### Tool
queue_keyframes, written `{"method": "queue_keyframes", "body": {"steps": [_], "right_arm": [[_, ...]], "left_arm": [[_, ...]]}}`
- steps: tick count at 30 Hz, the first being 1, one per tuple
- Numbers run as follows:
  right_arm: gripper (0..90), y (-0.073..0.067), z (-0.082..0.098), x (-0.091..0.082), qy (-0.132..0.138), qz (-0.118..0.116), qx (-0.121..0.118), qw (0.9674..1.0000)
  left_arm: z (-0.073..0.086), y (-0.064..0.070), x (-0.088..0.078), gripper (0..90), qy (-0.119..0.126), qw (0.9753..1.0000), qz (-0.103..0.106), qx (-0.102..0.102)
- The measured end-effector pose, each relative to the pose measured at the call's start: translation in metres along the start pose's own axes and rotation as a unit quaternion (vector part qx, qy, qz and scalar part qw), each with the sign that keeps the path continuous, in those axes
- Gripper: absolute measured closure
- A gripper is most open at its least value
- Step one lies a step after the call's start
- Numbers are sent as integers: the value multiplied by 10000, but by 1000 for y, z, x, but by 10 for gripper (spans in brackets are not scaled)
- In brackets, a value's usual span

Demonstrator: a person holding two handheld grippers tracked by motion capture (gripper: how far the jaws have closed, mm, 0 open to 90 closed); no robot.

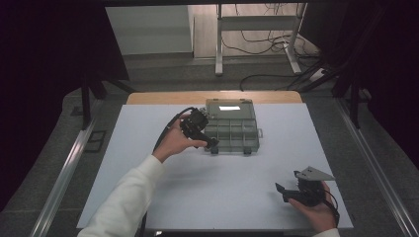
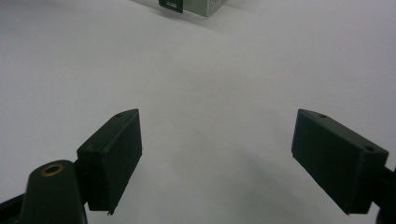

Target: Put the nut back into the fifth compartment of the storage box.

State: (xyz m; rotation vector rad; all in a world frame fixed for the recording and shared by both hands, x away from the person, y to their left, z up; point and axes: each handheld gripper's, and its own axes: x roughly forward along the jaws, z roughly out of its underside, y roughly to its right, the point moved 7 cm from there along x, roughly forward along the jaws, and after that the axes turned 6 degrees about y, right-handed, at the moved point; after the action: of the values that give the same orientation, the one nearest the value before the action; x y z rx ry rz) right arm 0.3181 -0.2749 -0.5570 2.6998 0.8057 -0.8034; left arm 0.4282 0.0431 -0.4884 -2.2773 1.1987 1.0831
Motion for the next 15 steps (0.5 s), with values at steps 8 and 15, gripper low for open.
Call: {"method": "queue_keyframes", "body": {"steps": [8, 15], "right_arm": [[162, -1, 0, -3, 0, 25, -21, 10000], [162, -2, 1, -6, 6, 56, -20, 10000]], "left_arm": [[35, 25, -30, 150, 337, 9987, -357, 163], [75, 41, -51, 157, 624, 9973, -373, 44]]}}
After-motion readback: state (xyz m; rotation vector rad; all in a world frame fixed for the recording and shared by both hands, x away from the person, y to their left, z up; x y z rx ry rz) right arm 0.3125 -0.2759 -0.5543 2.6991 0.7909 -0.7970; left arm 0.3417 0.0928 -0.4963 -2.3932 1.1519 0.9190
